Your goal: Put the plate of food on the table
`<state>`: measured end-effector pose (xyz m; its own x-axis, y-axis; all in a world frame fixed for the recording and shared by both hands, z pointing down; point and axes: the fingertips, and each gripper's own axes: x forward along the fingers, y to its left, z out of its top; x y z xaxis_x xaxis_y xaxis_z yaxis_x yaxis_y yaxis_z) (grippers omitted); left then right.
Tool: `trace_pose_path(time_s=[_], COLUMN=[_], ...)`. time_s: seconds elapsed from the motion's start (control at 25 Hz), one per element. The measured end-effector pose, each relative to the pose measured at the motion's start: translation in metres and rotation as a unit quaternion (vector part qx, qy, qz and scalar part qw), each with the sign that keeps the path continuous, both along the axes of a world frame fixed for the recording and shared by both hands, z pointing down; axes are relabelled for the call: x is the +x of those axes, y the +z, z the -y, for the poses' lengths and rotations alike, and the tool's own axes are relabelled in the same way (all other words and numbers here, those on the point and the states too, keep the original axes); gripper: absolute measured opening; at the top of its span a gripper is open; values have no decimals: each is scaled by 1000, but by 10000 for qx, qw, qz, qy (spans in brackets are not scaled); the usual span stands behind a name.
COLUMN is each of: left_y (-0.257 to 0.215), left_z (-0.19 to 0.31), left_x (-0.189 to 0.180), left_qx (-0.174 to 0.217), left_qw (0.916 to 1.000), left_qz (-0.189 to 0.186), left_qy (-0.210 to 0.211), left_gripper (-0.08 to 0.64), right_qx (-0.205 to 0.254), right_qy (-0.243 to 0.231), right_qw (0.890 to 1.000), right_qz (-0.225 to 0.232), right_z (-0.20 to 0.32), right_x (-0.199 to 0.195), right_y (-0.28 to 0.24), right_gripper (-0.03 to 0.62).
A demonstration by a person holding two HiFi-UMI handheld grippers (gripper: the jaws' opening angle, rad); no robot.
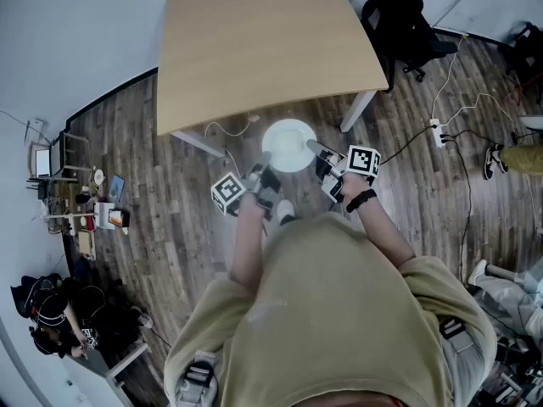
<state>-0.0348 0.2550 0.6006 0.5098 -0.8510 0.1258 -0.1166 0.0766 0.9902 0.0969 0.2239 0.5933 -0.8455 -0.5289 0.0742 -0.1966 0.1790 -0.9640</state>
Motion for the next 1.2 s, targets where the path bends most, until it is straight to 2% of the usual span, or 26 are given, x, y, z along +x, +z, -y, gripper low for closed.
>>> trace_pose_path(time_s=[0.2, 0.48, 0.76, 0.92, 1.08, 1.2], left_y=[0, 4, 12, 18, 24, 32], left_z=[1, 21, 34, 44, 57, 84], left_x=[-5, -73, -105, -112, -113, -112], left_qx=[14, -96, -124, -171, -185, -288], left_qw=[10000, 9998, 9996, 9995, 9995, 9993], left_qz=[-41, -163, -136, -210, -242, -225], left_qy=[45, 50, 190, 174, 106, -7], left_gripper=[14, 14, 14, 14, 14, 14], right_qx=[200, 523, 804, 902, 943, 934], right_qy=[147, 293, 415, 487, 440, 397], right_qw=[9997, 9974, 9919, 9881, 9872, 9878], right_qz=[-60, -392, -891, -1150, -1205, -1180], right_z=[0, 21, 27, 36, 50, 81], right_x=[-6, -74, -107, -115, -116, -116], right_y=[1, -3, -1, 4, 12, 17], right_gripper=[37, 41, 59, 67, 72, 74])
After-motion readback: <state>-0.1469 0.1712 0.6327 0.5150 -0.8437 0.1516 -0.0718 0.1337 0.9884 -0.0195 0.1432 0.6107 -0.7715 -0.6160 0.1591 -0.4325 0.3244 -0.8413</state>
